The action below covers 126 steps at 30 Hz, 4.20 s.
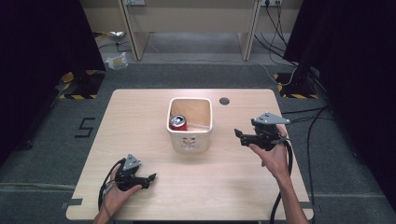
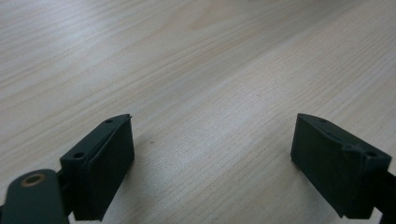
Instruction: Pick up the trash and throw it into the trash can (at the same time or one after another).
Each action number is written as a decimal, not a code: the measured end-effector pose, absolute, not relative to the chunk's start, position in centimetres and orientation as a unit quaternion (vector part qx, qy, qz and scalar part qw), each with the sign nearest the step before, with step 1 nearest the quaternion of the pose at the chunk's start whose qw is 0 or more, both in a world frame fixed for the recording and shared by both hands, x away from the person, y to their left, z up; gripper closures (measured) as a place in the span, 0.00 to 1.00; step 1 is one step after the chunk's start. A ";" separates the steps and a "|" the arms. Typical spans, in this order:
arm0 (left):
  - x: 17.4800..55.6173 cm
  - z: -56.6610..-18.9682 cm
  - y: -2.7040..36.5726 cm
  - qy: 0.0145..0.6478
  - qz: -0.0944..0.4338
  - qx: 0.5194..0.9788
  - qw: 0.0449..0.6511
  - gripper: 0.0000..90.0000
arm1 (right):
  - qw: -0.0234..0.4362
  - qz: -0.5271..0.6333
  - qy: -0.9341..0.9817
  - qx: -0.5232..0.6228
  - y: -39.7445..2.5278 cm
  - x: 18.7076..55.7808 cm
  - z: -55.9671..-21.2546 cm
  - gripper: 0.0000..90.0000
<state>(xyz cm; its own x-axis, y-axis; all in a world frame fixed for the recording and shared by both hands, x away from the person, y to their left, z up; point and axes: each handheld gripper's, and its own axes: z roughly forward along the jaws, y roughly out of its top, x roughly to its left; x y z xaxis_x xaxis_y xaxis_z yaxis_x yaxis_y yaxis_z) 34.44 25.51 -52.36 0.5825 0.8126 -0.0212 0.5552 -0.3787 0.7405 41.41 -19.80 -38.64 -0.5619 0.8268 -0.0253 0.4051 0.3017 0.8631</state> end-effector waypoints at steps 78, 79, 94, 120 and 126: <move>34.4 -52.4 25.5 0.421 0.176 0.811 0.365 0.14 | 0.191 0.371 0.806 0.419 -20.3 37.6 -48.4 0.25; 34.4 -52.4 25.5 0.421 0.176 0.811 0.365 0.14 | 0.191 0.370 0.807 0.419 -20.3 37.6 -48.5 0.25; 34.4 -52.4 25.5 0.422 0.176 0.811 0.365 0.14 | 0.190 0.350 0.819 0.414 -19.8 36.7 -49.5 0.23; 34.4 -52.4 25.5 0.421 0.176 0.812 0.364 0.14 | 0.187 0.337 0.818 0.428 -20.2 34.9 -51.4 0.21; 34.4 -52.4 25.5 0.421 0.176 0.812 0.364 0.14 | 0.186 0.342 0.814 0.430 -20.3 34.5 -51.5 0.20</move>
<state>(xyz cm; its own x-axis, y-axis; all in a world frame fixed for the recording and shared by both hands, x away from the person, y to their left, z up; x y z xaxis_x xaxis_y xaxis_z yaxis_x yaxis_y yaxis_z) 34.44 25.52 -52.36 0.5832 0.8120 -0.0202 0.5552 -0.3804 0.7397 34.50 -20.34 -51.54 -0.5606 0.8280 -0.0086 0.5732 0.3955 0.7177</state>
